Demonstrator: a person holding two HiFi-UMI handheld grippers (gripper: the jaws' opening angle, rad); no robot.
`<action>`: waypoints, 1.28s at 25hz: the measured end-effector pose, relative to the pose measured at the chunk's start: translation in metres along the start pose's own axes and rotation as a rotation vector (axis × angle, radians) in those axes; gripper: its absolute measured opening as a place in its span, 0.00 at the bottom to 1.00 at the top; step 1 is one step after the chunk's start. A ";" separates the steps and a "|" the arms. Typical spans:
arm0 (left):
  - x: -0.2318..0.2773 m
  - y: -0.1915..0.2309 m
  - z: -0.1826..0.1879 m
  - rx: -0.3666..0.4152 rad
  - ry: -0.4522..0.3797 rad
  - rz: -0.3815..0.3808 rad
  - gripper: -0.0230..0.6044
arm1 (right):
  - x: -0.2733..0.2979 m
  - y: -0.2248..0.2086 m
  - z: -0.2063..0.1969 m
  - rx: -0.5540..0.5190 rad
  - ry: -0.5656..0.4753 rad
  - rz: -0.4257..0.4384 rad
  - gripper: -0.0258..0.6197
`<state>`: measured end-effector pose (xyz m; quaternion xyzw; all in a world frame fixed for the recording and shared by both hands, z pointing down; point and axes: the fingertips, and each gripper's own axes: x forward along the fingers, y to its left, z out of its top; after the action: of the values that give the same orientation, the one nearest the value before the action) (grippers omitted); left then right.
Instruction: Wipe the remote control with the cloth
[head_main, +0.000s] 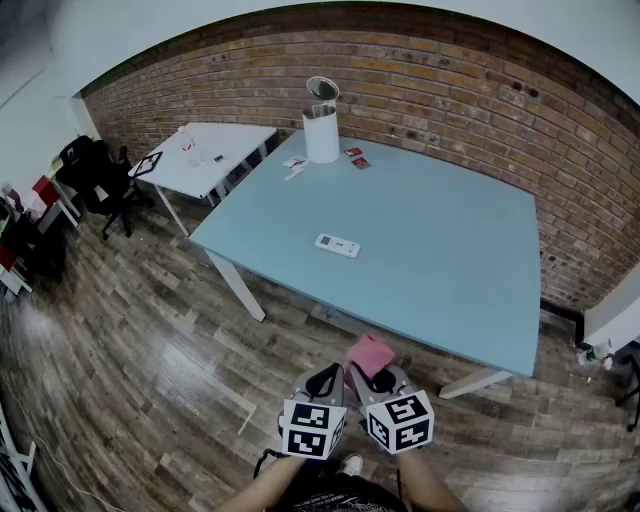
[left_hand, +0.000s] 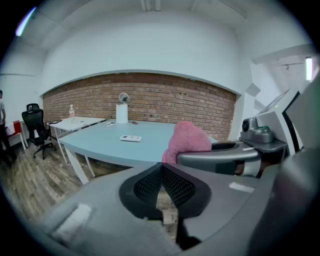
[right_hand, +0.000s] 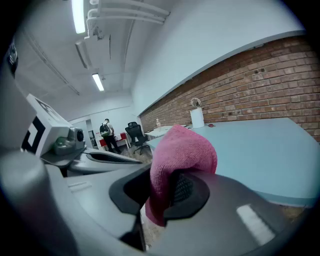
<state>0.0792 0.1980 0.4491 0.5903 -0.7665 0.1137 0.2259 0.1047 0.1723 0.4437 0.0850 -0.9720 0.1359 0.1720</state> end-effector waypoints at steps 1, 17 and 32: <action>-0.001 -0.002 0.000 0.000 -0.001 0.001 0.03 | -0.002 0.000 0.000 -0.001 -0.001 0.002 0.13; 0.022 0.006 -0.002 -0.006 0.018 -0.024 0.03 | 0.016 -0.014 -0.002 0.004 0.024 -0.007 0.13; 0.099 0.091 0.035 -0.008 0.041 -0.125 0.03 | 0.116 -0.048 0.030 0.039 0.067 -0.110 0.13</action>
<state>-0.0350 0.1233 0.4744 0.6339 -0.7236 0.1085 0.2506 -0.0020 0.1045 0.4687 0.1368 -0.9567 0.1478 0.2100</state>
